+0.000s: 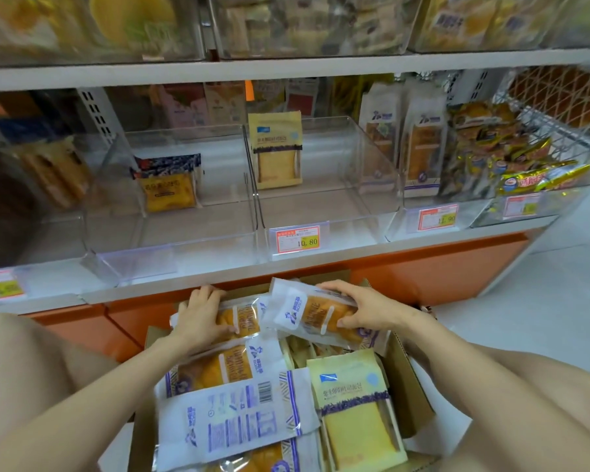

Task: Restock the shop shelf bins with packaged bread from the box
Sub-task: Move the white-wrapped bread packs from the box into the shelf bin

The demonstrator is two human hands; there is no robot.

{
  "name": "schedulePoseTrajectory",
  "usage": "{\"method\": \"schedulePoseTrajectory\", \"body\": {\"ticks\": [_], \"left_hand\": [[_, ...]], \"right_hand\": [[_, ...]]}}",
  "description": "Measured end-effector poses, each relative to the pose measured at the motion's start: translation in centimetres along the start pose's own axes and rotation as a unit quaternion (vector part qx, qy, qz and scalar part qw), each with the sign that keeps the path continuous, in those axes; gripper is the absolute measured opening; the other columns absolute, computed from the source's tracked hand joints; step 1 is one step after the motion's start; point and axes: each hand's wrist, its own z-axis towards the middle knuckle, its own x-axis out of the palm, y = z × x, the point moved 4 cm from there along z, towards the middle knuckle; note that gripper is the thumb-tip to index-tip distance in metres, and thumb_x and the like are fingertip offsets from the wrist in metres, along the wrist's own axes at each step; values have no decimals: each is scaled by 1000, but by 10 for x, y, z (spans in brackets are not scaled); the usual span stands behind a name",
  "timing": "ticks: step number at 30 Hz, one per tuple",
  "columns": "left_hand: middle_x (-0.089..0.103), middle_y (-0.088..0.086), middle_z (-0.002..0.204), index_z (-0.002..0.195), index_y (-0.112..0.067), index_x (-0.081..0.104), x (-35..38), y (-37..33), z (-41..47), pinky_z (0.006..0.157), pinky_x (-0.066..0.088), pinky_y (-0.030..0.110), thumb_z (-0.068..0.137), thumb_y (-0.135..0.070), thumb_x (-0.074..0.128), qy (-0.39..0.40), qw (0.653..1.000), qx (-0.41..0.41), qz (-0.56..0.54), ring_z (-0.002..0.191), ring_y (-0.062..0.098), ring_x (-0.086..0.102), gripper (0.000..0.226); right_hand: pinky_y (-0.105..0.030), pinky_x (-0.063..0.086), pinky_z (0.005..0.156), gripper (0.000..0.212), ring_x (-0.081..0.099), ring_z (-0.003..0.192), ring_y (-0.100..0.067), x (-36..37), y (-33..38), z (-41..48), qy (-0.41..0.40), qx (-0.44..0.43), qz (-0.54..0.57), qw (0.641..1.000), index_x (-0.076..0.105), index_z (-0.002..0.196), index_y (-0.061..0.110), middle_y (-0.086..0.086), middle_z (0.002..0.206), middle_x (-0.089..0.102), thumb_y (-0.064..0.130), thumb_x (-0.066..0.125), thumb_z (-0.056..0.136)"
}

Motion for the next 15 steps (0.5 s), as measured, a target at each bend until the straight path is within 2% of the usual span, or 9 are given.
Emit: {"method": "schedulePoseTrajectory", "body": {"ticks": [5, 7, 9, 12, 15], "left_hand": [[44, -1, 117, 112, -24, 52, 5, -6, 5, 88, 33, 30, 80, -39, 68, -3, 999, 34, 10, 110, 17, 38, 38], [47, -4, 105, 97, -25, 47, 6, -7, 4, 80, 33, 27, 79, -31, 70, -5, 999, 44, -18, 103, 17, 44, 30], [54, -4, 100, 91, -25, 41, 7, -9, 2, 76, 34, 27, 79, -28, 71, 22, 998, 42, -40, 98, 18, 51, 33], [62, -1, 109, 98, -25, 36, 7, -9, -1, 81, 37, 31, 81, -33, 68, 52, 998, 45, 10, 99, 19, 54, 37], [56, 0, 122, 121, -23, 36, 2, -10, -3, 91, 36, 32, 79, -39, 67, 52, 995, 39, 79, 110, 20, 48, 55]], "right_hand": [[-28, 52, 84, 69, 56, 105, -10, -5, -5, -3, -22, 10, 7, 1000, 32, 134, 50, 10, 124, 51, 16, 66, 85], [-24, 51, 80, 69, 56, 103, -10, -7, -7, -5, -29, 14, 13, 999, 32, 136, 46, 11, 121, 52, 15, 67, 85], [-22, 50, 79, 69, 55, 104, -8, -8, -9, -6, -33, 14, 19, 999, 33, 137, 44, 12, 120, 51, 14, 67, 85], [-18, 48, 76, 69, 54, 101, -4, -8, -11, -8, -33, 15, 29, 999, 33, 137, 44, 14, 118, 50, 15, 67, 85], [-15, 46, 72, 69, 53, 97, -1, -8, -10, -11, -33, 14, 33, 999, 33, 138, 43, 21, 111, 49, 15, 67, 85]]}}
